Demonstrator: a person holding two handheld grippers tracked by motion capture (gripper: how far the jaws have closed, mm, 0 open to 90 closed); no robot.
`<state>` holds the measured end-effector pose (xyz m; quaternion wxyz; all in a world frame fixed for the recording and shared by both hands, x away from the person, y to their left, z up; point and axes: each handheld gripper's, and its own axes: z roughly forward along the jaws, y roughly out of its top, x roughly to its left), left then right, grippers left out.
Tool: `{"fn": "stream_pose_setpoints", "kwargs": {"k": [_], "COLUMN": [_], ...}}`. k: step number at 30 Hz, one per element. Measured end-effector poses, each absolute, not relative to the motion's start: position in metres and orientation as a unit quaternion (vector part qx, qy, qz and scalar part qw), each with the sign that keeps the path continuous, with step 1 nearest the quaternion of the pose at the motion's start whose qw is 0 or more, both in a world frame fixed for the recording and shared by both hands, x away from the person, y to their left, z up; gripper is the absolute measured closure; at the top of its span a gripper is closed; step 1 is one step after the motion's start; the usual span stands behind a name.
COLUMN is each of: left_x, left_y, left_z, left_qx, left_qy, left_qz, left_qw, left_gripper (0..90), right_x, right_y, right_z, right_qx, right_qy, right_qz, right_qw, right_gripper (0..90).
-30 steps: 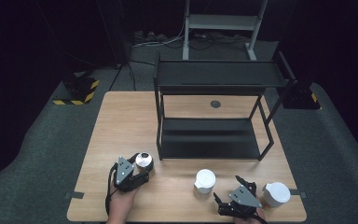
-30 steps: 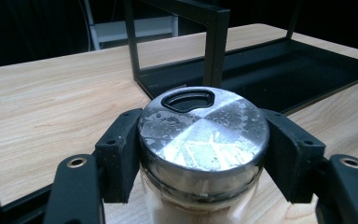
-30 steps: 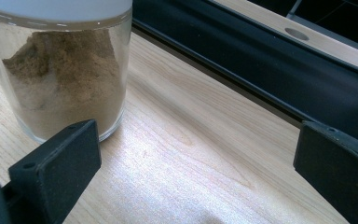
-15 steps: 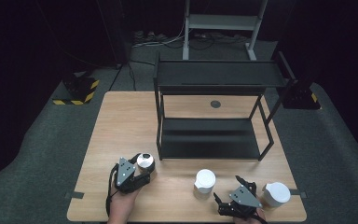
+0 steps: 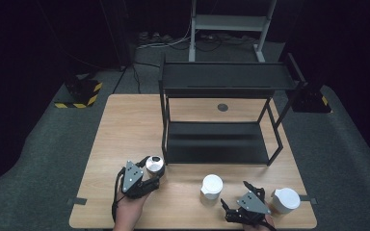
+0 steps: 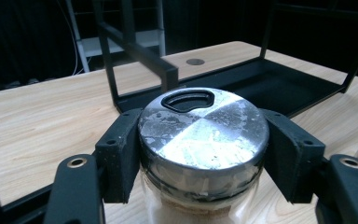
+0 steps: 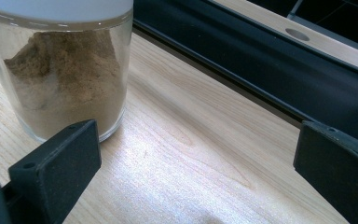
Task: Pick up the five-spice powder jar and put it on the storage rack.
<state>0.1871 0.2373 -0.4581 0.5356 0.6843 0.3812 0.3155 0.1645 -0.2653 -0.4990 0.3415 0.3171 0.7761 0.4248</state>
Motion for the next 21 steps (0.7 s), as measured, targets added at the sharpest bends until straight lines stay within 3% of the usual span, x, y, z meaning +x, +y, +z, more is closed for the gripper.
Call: {"fn": "stream_pose_setpoints", "kwargs": {"k": [21], "left_x": [0.189], "left_y": [0.221], "left_z": [-0.442], "left_qx": [0.688], "left_qy": [0.363], "left_qz": [0.310], "left_qw": [0.547], "left_gripper": [34.8], "right_x": [0.165], "right_y": [-0.266], "right_z": [-0.499], "right_qx": [0.316], "right_qy": [0.776], "right_qz": [0.426], "right_qw": [0.340], "right_gripper": [0.1]}}
